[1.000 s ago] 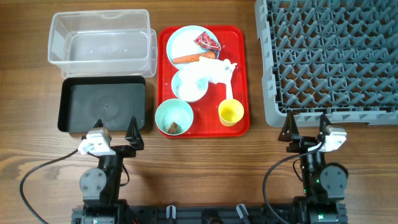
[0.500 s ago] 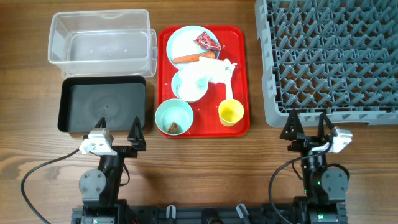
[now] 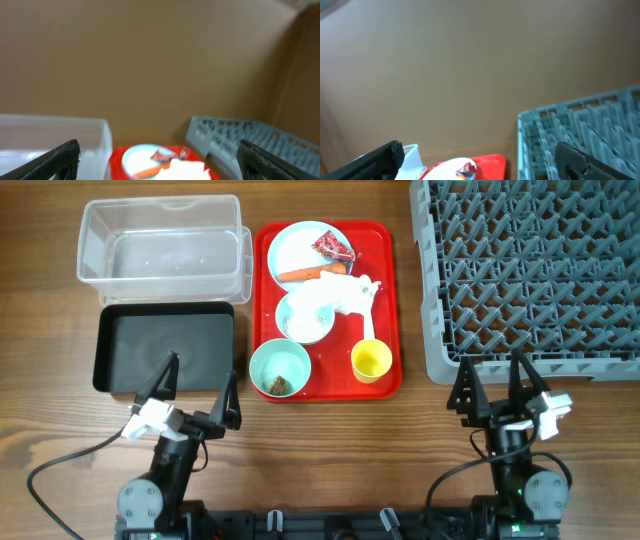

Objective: Sort waste into correct bins and load items into the dishwasher rack
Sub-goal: 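Raise both grippers and move them toward the red tray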

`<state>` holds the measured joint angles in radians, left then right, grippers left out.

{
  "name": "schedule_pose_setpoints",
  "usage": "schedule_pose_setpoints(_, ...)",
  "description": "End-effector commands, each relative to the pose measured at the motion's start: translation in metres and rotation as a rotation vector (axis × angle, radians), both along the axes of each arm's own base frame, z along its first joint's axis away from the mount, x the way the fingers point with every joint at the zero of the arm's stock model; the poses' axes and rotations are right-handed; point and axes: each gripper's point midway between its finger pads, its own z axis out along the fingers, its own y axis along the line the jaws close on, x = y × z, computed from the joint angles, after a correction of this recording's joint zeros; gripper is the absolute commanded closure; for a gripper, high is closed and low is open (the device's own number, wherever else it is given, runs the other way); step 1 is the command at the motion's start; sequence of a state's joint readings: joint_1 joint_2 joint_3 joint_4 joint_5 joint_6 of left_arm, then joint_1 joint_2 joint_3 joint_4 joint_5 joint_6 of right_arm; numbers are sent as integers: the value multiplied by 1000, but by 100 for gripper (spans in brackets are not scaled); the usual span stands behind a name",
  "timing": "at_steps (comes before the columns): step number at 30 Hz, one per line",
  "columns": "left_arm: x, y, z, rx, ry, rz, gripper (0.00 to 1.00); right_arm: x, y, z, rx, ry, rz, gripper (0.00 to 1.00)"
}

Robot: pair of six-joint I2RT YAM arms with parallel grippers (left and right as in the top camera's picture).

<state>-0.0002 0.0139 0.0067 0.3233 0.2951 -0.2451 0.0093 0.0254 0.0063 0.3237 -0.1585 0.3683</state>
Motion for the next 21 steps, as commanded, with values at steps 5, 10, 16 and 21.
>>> schedule_pose_setpoints(5, -15, -16, 21, -88, -59, -138, 0, -18, 25, 29, -105, -155, 121, 0)
schedule_pose_setpoints(10, -32, -24, 48, -104, -173, -209, 0, -40, 31, 67, -130, -313, 147, 0)
schedule_pose_setpoints(16, -36, -34, 65, -109, -199, -289, 0, -41, 54, 96, -261, -355, 249, 0)
schedule_pose_setpoints(21, -25, -65, 88, 20, -124, -465, 0, -22, 84, 120, -388, -345, 424, 0)
